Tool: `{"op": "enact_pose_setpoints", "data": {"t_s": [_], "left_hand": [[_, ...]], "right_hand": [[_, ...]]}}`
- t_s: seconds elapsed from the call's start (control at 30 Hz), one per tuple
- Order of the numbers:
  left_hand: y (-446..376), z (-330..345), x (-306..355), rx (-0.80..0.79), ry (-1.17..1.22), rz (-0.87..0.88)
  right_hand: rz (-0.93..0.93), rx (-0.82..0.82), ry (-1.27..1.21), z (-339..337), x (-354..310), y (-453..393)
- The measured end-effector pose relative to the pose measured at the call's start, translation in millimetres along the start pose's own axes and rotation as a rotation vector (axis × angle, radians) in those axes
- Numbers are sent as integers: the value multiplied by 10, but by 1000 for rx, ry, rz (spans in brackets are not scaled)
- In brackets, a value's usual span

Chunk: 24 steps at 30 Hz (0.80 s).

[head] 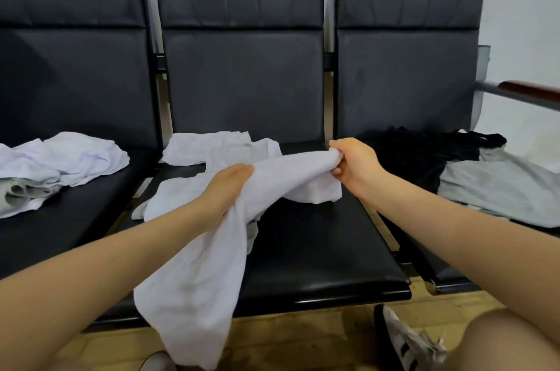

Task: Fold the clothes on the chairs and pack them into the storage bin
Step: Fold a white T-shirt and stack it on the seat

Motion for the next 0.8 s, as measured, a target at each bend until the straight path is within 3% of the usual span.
{"op": "enact_pose_setpoints", "data": {"t_s": [0.1, 0.2, 0.37, 0.5, 0.63, 0.8], "left_hand": [[-89, 12, 139, 0, 179, -20], [-152, -10, 99, 2, 298, -94], [-182, -93, -252, 84, 175, -230], [-238, -236, -347, 148, 125, -236], [-298, -318, -361, 210, 104, -226], [-339, -296, -349, 210, 68, -205]], "right_hand": [[-94, 62, 73, -21, -139, -72], [6, -87, -73, 81, -4, -99], [222, -313, 175, 272, 557, -26], [224, -249, 176, 255, 663, -55], [410, -224, 150, 191, 886, 9], [403, -420, 308, 272, 904, 45]]}}
Point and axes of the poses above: each hand's wrist, its own y-axis away from the middle knuckle, its own z-axis out of the palm, x = y × z, the point moved 7 cm from there along -y, towards the middle knuckle
